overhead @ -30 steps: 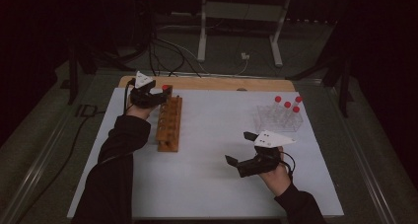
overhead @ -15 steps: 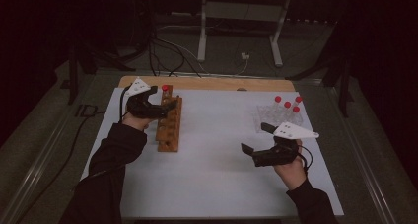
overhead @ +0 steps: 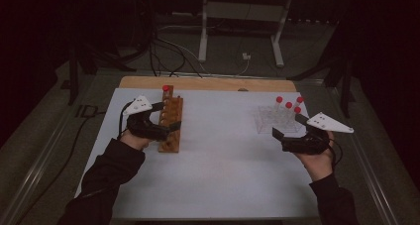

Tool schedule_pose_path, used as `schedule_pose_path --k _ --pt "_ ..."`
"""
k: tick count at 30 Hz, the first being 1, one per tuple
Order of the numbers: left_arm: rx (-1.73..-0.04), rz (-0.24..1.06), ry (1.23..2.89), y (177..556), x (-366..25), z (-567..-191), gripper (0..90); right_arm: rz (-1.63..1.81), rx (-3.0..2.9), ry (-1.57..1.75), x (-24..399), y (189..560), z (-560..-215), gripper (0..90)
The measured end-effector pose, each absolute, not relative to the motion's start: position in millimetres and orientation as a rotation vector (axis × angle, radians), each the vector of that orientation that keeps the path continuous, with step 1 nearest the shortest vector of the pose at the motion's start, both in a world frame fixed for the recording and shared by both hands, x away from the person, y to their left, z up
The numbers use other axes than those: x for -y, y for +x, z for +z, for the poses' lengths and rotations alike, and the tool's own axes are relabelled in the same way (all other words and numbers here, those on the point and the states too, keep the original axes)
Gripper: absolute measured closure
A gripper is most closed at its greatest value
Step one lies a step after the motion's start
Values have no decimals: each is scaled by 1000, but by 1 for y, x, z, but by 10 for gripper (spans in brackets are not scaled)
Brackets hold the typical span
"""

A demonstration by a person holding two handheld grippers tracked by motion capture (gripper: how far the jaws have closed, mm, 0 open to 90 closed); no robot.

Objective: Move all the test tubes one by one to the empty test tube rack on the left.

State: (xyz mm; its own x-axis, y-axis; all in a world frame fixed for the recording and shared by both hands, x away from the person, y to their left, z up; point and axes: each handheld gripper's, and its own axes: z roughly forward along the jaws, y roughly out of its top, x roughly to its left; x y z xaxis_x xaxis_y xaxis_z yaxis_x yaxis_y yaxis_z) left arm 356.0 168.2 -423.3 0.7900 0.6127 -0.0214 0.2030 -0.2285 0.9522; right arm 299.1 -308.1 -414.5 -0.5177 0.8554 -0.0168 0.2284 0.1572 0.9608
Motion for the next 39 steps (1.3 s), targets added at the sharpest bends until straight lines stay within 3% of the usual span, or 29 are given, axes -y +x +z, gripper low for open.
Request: schedule_pose_path --k 17,24,39 --pt "-568 374 1834 325 -161 -447 24 1208 -1760 1256 367 330 -437 0" --pt "-558 373 1838 321 -160 -450 24 1181 -1725 1339 378 341 -454 72" --pt "-561 366 1842 321 -161 -454 24 1153 -1741 1400 379 367 -473 435"
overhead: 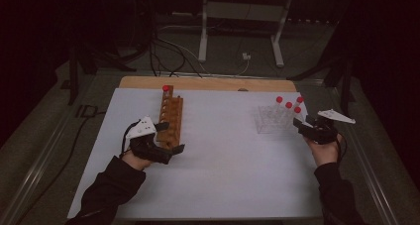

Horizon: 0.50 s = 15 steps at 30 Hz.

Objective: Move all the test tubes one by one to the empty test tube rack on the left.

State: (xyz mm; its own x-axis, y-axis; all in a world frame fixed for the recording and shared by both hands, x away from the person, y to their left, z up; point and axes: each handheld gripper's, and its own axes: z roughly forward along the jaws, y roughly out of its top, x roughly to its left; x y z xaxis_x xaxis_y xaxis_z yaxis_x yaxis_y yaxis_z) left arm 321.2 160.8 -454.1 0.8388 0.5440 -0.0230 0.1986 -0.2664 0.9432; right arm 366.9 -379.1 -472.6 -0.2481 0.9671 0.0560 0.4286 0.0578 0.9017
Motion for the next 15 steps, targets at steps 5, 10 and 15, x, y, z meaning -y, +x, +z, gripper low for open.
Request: schedule_pose_path --k 5,10,15 --pt "-561 368 1847 322 -161 -455 24 1137 -1761 1414 376 377 -475 508" --pt "-563 368 1844 322 -162 -455 24 1111 -1777 1421 372 384 -481 567" --pt "-560 362 1848 322 -162 -455 24 1102 -1763 1428 371 389 -482 628"
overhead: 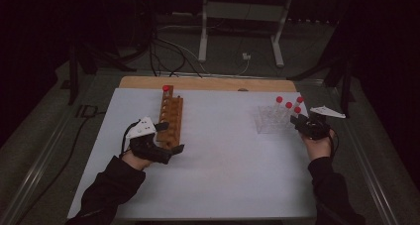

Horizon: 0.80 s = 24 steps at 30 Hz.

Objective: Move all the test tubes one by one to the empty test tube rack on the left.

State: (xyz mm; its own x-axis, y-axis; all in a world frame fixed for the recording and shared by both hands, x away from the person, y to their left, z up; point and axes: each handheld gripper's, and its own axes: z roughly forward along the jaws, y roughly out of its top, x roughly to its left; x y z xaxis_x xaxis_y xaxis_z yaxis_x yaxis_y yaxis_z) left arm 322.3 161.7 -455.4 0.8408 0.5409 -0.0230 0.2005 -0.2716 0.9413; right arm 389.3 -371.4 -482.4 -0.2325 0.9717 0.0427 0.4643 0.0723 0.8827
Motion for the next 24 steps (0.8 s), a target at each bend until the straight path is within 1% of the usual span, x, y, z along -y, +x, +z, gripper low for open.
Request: schedule_pose_path --k 4,9,17,24 --pt "-563 360 1846 323 -162 -456 24 1097 -1771 1418 370 393 -484 666" --pt "-559 364 1848 322 -163 -455 24 1079 -1777 1388 365 394 -484 735" --pt "-566 361 1846 323 -164 -456 24 1044 -1780 1391 363 395 -481 753" --pt "-564 366 1844 323 -164 -455 24 1045 -1784 1380 363 393 -472 754"
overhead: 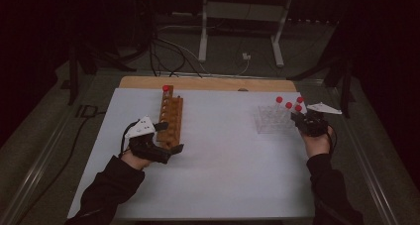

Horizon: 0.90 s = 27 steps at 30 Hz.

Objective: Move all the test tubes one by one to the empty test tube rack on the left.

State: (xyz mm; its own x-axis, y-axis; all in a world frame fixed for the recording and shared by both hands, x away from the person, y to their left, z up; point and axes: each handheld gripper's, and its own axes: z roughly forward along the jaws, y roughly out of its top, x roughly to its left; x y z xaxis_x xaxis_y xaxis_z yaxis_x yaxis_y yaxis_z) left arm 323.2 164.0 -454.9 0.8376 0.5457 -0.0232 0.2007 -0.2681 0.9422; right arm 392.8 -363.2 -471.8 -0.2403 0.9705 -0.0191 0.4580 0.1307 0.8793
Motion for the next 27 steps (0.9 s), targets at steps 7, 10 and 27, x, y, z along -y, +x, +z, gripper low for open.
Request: schedule_pose_path --k 7,10,27 --pt "-567 365 1843 323 -165 -454 24 1042 -1779 1361 363 389 -461 754" --pt "-570 369 1841 323 -165 -454 24 1044 -1777 1352 363 387 -455 754" --pt "-552 359 1845 322 -162 -449 24 1089 -1818 1226 346 363 -413 754"
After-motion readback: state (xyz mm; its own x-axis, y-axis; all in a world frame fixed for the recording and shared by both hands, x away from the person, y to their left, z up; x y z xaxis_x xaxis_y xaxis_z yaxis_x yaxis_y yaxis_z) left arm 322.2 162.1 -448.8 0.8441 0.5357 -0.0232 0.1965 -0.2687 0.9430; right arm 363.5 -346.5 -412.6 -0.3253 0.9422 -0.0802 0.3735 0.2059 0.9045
